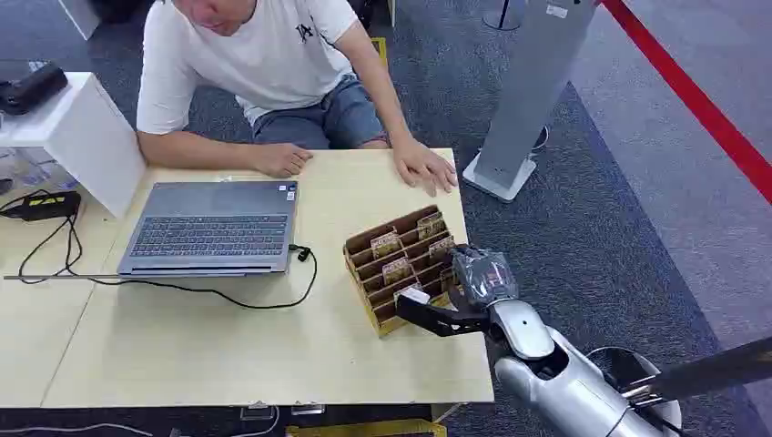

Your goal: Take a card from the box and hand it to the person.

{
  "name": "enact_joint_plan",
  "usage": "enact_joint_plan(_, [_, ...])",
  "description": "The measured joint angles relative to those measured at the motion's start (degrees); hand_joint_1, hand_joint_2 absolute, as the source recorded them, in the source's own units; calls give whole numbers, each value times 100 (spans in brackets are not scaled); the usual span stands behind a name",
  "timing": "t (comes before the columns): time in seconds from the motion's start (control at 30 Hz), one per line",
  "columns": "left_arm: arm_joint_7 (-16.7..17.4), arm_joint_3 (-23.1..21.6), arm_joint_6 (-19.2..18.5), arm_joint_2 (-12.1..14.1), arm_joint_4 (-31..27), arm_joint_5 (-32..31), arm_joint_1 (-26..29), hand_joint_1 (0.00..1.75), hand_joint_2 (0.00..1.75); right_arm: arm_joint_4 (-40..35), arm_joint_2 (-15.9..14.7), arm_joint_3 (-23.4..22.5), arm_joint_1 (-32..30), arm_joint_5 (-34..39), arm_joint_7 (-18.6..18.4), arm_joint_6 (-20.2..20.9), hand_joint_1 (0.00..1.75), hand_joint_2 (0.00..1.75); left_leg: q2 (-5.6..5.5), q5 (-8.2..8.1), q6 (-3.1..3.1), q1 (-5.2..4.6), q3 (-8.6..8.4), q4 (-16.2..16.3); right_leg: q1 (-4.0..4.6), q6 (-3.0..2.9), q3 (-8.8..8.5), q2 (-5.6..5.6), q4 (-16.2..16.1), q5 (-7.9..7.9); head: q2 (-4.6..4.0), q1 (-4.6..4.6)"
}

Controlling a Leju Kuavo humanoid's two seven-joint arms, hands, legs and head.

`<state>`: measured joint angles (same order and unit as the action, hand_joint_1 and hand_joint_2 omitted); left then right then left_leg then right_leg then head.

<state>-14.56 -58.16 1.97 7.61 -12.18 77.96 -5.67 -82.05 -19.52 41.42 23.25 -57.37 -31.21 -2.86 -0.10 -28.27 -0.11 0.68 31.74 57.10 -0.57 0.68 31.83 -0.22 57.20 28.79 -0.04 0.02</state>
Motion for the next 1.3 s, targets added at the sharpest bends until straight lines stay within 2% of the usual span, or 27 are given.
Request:
enact_joint_plan(0.3, [0,0,-2,0,0,4,0,0,0,26,-2,9,31,28,0,-4,82,175,0,0,0,0,0,0,0,0,0,0,0,0,0,-2])
enact_joint_plan(0.53, [0,0,-2,0,-2,4,0,0,0,33,-4,9,51,31,0,-7,89,175,0,0,0,0,0,0,0,0,0,0,0,0,0,-2])
enact_joint_plan(1.1, [-9,0,-4,35,0,26,1,0,0,96,-85,31,68,232,-9,9,86,175,0,0,0,0,-1,0,0,0,0,0,0,0,0,-2])
enact_joint_plan(1.27, [-9,0,-2,44,0,26,1,0,0,127,-94,50,63,256,-9,9,93,175,1,0,0,0,-1,0,0,0,0,0,0,0,0,-2])
enact_joint_plan(1.3, [-9,0,-2,44,0,26,1,0,0,129,-96,57,62,256,-9,9,101,175,1,0,0,0,-1,0,0,0,0,0,0,0,0,-2])
